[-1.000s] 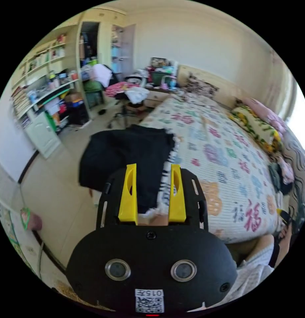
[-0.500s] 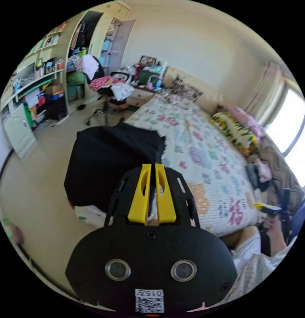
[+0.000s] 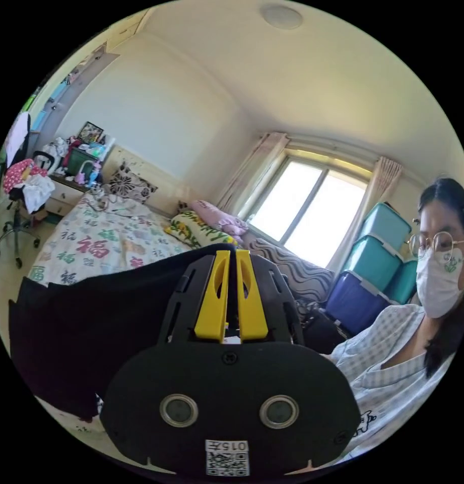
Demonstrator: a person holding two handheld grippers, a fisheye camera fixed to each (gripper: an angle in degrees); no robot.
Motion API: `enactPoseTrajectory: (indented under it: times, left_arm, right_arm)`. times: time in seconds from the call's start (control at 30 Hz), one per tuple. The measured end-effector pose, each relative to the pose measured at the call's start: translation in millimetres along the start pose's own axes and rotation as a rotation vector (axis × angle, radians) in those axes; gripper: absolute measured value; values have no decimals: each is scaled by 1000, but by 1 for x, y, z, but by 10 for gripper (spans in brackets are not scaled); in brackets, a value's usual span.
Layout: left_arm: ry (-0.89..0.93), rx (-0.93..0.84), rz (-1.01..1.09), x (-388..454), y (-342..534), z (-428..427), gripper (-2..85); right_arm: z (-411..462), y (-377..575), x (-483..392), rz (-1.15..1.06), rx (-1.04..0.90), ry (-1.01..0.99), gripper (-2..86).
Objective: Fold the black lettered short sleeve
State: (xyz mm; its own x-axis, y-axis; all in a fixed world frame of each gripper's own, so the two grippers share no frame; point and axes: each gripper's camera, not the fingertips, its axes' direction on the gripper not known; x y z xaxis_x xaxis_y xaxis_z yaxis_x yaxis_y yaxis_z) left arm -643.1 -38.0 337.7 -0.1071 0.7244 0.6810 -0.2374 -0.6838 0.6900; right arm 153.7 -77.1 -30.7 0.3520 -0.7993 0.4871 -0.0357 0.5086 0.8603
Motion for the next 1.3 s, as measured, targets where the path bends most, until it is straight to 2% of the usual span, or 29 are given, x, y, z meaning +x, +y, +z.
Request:
enactPoseTrajectory:
  times: [0.17, 0.27, 0.37, 0.57, 0.63, 0.67, 0.77, 0.87, 0.93, 1.07, 1.13, 1.2, 1.3]
  left_arm:
    - [137, -37, 66, 31, -48, 47, -2]
    - [190, -56, 111, 47, -68, 78, -2]
    - [227, -61, 65, 32, -63, 106, -2]
    - [29, -155, -300, -97, 30, 155, -5]
    - [-179, -187, -513, -158, 83, 153, -7]
    - [-220, -180, -563, -171, 96, 148, -8]
    - [-167, -46, -710, -210, 140, 117, -5]
    - [-206, -207, -642, -216, 143, 135, 7]
    - [-194, -362, -556, -212, 143, 180, 71]
    - [-177, -624, -408, -198, 158, 272, 114]
    - [-228, -822, -335, -196, 185, 332, 111]
    - [-305, -902, -325, -203, 212, 365, 109]
    - [-357, -976, -395, -225, 250, 403, 104]
  right_arm:
    - [-95, 14, 18, -24, 106, 219, 10]
    - [-141, 7, 14, -103, 82, 379, 6]
    - [-149, -6, 16, -201, -36, 504, 5]
    - [-47, 17, 111, -80, -321, 362, 6]
    - [6, 56, 163, 74, -407, 307, 4]
    - [18, 68, 175, 116, -433, 289, 3]
    - [64, 126, 203, 285, -480, 134, 4]
    - [88, 163, 196, 327, -473, 77, 6]
    - [100, 175, 189, 323, -481, 37, 11]
    - [112, 174, 191, 263, -555, 25, 23]
    - [102, 167, 209, 279, -531, 71, 35]
    - [88, 165, 231, 322, -504, 162, 50]
    - [63, 174, 277, 429, -512, 419, 83]
